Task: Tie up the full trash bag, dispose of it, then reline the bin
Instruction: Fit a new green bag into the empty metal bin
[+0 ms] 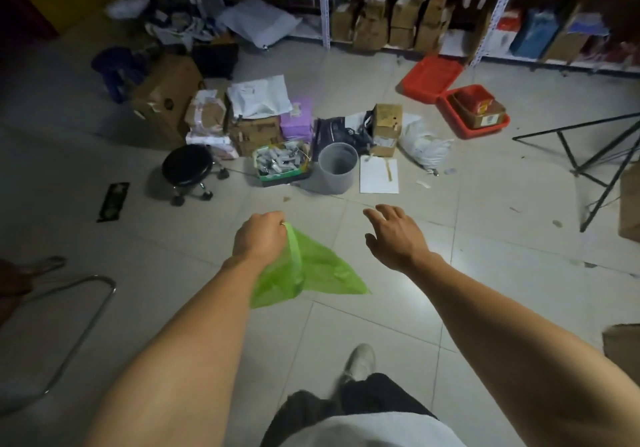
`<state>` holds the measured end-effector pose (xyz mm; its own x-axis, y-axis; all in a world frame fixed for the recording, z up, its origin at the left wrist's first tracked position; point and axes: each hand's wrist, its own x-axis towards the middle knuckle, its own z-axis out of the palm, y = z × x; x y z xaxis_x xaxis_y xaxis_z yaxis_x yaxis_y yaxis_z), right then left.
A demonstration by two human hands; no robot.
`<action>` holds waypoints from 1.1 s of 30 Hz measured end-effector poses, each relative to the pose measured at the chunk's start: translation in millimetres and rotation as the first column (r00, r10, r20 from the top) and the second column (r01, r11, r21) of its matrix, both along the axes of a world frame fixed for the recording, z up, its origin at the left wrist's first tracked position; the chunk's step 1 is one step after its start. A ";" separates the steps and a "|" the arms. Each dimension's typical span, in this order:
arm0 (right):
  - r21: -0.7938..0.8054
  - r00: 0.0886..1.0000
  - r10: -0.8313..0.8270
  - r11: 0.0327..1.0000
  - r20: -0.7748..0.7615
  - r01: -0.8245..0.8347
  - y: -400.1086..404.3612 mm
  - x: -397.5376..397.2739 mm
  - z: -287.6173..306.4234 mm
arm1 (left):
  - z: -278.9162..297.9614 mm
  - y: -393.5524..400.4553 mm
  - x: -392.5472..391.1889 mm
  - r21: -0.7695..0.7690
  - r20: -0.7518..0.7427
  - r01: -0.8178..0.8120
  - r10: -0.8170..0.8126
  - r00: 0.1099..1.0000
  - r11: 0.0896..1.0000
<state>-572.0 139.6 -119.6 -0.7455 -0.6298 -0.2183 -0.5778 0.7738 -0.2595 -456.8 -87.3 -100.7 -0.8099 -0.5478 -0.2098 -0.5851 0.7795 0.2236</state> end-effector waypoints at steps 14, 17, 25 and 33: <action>0.089 0.994 -0.082 0.993 0.066 0.076 -130.1 -151.8 -33.8 | -42.8 -137.9 -177.5 0.123 -0.006 0.080 -0.080 0.997 0.989; 0.106 0.983 -0.164 0.982 0.081 0.155 -158.7 -182.3 -37.0 | -51.9 -168.6 -221.2 0.224 -0.049 0.056 -0.046 0.998 0.973; 0.100 0.947 -0.297 0.953 0.123 0.286 -213.1 -243.3 -43.6 | -71.2 -228.7 -317.5 0.337 -0.030 0.087 -0.082 0.996 0.937; 0.109 0.921 -0.338 0.940 0.195 0.322 -223.3 -322.4 -72.8 | -88.3 -234.5 -418.2 0.361 -0.013 0.135 -0.139 0.990 0.923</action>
